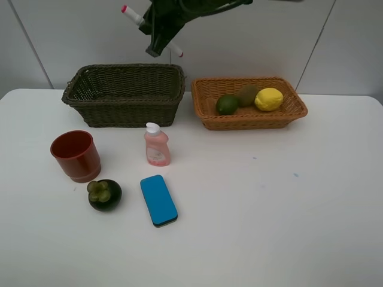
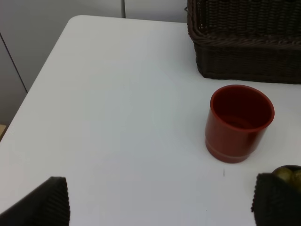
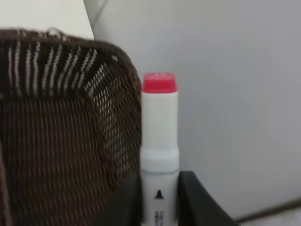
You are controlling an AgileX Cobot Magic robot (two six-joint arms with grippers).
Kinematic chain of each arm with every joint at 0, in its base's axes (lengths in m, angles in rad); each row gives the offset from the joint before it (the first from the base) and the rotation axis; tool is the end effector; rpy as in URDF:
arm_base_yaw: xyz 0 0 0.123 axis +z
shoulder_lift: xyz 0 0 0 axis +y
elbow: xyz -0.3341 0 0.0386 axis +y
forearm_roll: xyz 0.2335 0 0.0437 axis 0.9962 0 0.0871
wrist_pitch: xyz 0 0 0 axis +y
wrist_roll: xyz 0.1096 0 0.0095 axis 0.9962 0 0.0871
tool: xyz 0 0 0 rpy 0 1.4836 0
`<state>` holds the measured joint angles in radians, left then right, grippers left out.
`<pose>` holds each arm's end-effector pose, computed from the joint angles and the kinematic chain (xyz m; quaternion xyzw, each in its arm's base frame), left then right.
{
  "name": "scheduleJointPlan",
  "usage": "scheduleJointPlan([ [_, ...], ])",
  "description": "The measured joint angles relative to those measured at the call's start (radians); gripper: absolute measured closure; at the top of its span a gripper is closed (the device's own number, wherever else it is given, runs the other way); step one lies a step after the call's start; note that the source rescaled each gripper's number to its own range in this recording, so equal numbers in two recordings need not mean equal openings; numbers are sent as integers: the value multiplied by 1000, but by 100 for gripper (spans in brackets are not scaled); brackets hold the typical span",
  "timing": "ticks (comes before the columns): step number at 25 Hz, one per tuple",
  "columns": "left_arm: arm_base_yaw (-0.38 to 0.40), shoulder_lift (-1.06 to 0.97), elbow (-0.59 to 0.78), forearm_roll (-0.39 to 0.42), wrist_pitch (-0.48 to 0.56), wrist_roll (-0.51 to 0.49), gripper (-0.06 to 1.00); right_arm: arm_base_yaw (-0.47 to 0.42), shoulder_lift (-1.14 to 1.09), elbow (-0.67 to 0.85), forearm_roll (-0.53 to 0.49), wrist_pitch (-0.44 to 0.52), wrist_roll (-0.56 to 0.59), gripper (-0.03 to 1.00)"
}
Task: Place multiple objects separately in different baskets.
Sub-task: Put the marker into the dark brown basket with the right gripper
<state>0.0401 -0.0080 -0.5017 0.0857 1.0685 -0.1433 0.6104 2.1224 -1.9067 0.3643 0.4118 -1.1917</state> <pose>-0.0544 0.0061 0.2612 -0.0800 0.8482 0.0158 0.5234 0.4335 0.3224 0.3262 -0.6034 0.6165 -0.0001 0.5058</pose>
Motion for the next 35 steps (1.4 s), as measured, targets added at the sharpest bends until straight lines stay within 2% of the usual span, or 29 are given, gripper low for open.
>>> scheduleJointPlan([
  [5, 0, 0, 0, 0, 0, 0, -5, 8, 152, -199, 131, 51, 0, 97],
  [8, 0, 0, 0, 0, 0, 0, -5, 8, 225, -260, 162, 61, 0, 97],
  [20, 0, 0, 0, 0, 0, 0, -5, -12, 397, -267, 186, 72, 41, 97],
  [35, 0, 0, 0, 0, 0, 0, -5, -18, 415, -274, 163, 35, 44, 97],
])
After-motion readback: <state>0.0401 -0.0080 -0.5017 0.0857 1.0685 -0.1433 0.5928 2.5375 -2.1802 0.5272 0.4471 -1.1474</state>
